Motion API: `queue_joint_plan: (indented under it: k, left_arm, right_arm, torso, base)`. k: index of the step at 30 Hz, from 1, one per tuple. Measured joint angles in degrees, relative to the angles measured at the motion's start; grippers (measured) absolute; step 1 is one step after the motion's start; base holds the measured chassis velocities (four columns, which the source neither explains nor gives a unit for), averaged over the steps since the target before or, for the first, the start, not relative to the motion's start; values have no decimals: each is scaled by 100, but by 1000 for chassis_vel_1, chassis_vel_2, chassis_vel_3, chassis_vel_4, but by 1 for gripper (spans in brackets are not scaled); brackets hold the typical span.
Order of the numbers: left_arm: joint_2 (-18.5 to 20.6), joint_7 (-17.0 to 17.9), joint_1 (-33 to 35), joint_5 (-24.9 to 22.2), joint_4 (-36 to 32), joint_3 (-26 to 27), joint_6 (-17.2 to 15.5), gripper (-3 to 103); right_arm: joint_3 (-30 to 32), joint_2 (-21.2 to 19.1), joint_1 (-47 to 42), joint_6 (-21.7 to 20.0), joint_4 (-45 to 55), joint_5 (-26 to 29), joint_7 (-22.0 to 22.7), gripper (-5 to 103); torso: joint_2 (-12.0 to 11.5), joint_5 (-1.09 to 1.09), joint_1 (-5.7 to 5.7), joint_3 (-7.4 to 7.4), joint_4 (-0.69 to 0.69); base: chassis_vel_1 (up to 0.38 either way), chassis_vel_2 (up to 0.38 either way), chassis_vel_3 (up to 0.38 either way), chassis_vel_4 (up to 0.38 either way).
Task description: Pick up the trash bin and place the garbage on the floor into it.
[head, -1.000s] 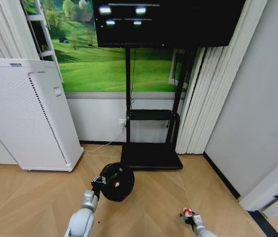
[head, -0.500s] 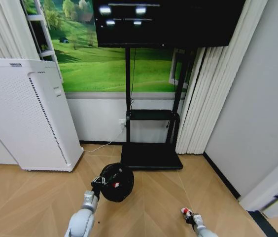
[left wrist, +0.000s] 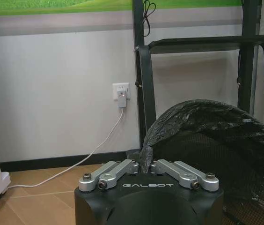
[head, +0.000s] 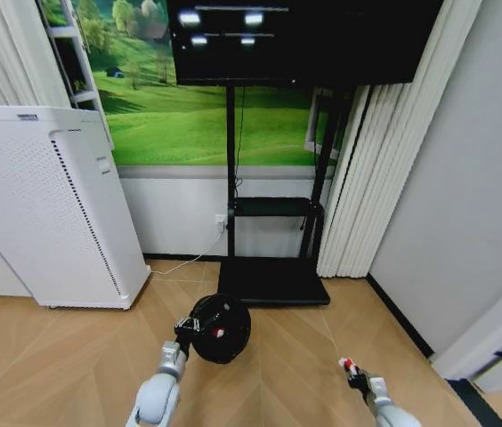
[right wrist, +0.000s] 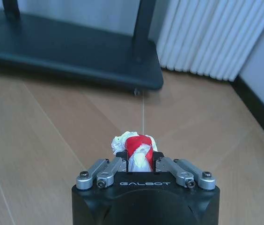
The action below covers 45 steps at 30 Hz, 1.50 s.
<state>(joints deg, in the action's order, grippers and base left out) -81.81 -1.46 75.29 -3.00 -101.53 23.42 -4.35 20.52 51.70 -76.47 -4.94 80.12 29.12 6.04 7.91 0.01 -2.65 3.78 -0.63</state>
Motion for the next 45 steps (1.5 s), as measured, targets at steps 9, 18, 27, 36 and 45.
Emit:
queue_joint_plan:
  k: [9, 18, 27, 36, 45]
  left_arm:
    - [-80, 16, 42, 82, -142, -68, -30, 4]
    - [-141, 27, 2, 128, -166, -172, -54, 4]
    - [-235, 58, -65, 190, -51, -592, -34, 4]
    - [-393, 32, -470, 182, 315, -1276, -18, 4]
    - [-535, 31, -594, 265, 544, -1416, -11, 4]
  right_arm:
    - [655, -370, -789, 146, 2198, 213, -173, 22]
    - [740, -466, -1151, 1271, 3144, -144, -1162, 22]
    - [307, -434, -852, 1839, 3302, -173, -1860, 22]
    - [-320, -326, -281, 2010, 2815, -277, -2001, 22]
    - [-582, -165, -161, 2180, 2594, -397, -2137, 22]
  torso:
    - [0, -1, 0, 0, -1]
    - [0, -2, 0, 0, -4]
    - [0, -1, 0, 0, -3]
    - [0, 0, 0, 0, -4]
    - [0, 0, 0, 0, -4]
  base:
    - [0, 0, 0, 0]
    - [0, 0, 0, 0]
    - [0, 0, 0, 0]
    - [0, 0, 0, 0]
    - [0, 0, 0, 0]
